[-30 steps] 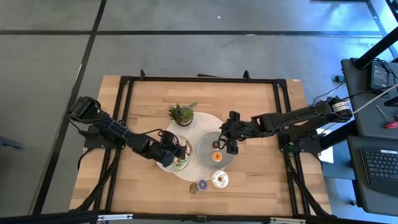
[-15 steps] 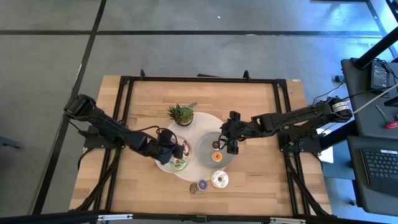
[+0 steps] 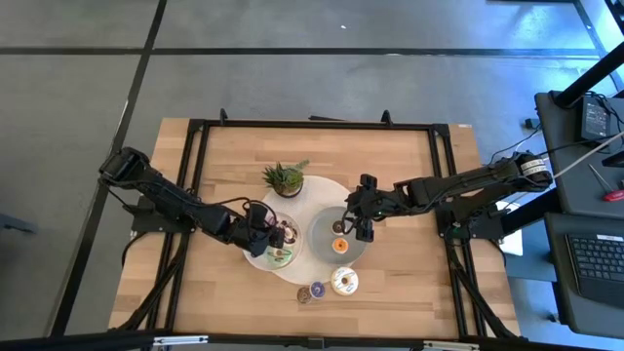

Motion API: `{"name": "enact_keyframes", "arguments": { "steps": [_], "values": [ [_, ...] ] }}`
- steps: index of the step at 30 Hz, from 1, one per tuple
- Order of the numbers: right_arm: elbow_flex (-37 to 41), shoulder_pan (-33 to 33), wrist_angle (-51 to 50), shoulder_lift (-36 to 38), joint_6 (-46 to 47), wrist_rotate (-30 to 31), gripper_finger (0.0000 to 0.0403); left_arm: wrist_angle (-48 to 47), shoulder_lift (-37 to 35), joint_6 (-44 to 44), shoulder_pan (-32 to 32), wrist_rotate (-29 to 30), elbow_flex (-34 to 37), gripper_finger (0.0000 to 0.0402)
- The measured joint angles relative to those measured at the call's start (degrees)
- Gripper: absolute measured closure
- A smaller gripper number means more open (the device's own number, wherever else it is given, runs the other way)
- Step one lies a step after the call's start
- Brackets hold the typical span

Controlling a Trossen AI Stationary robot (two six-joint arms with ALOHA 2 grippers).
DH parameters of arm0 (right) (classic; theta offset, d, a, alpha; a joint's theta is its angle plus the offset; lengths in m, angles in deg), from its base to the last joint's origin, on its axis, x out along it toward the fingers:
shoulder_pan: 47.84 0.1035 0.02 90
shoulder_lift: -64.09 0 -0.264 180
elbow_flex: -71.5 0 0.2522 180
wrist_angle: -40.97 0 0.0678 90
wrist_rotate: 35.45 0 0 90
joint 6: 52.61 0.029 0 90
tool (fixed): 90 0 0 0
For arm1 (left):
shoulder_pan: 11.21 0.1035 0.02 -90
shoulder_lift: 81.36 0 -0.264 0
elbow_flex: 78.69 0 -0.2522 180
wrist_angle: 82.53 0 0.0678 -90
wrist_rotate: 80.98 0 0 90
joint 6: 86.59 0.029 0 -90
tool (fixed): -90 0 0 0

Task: Pick & Place donuts
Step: Put the big black donut onto the white plate

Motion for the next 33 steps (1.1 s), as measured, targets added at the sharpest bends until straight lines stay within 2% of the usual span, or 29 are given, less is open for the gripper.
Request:
{"name": "enact_keyframes", "arguments": {
  "steps": [8,21,33],
  "values": [
    [0.01,0.00,0.00,0.00,0.49,0.02,0.0155,-0.07,0.00,0.26,0.02,-0.94,0.00,0.0267],
    [-0.01,0.00,-0.02,0.00,0.43,0.00,0.0155,-0.45,0.00,4.09,0.00,-1.19,0.00,0.0217],
    [-0.01,0.00,-0.07,0.00,0.51,0.00,0.0155,-3.90,-2.17,6.83,0.01,-1.31,0.00,0.0214]
  ]
}}
